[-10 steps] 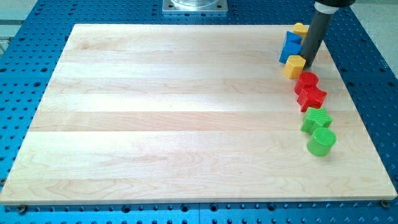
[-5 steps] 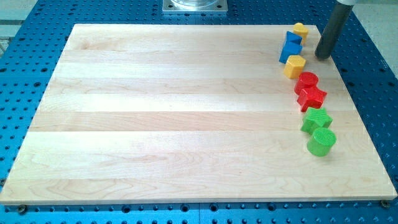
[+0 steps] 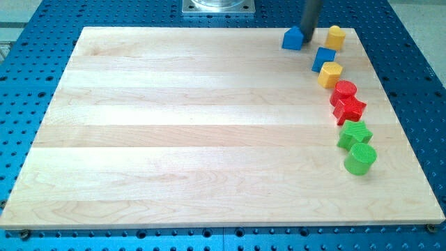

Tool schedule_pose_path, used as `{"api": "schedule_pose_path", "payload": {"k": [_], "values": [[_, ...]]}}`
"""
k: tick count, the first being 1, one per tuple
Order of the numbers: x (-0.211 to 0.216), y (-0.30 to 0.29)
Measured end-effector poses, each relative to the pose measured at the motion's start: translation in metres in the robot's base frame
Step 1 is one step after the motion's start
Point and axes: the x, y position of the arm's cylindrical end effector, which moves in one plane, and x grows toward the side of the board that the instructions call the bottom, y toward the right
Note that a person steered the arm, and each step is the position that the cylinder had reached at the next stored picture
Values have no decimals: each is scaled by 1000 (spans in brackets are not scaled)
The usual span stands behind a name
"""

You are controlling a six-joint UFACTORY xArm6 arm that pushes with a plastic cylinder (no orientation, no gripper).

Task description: Move the triangle to the top center of the board

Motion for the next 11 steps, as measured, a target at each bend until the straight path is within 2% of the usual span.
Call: {"api": "schedule_pose_path", "payload": {"k": [1,2,3,4,5,6,7,8,9,10,11], "values": [[10,-47],[50,8],[81,-7],[60,-15],[21,-26],[36,-96],[111,-82],[140,-102],[70,-94],[52,-92],[69,-80]]}}
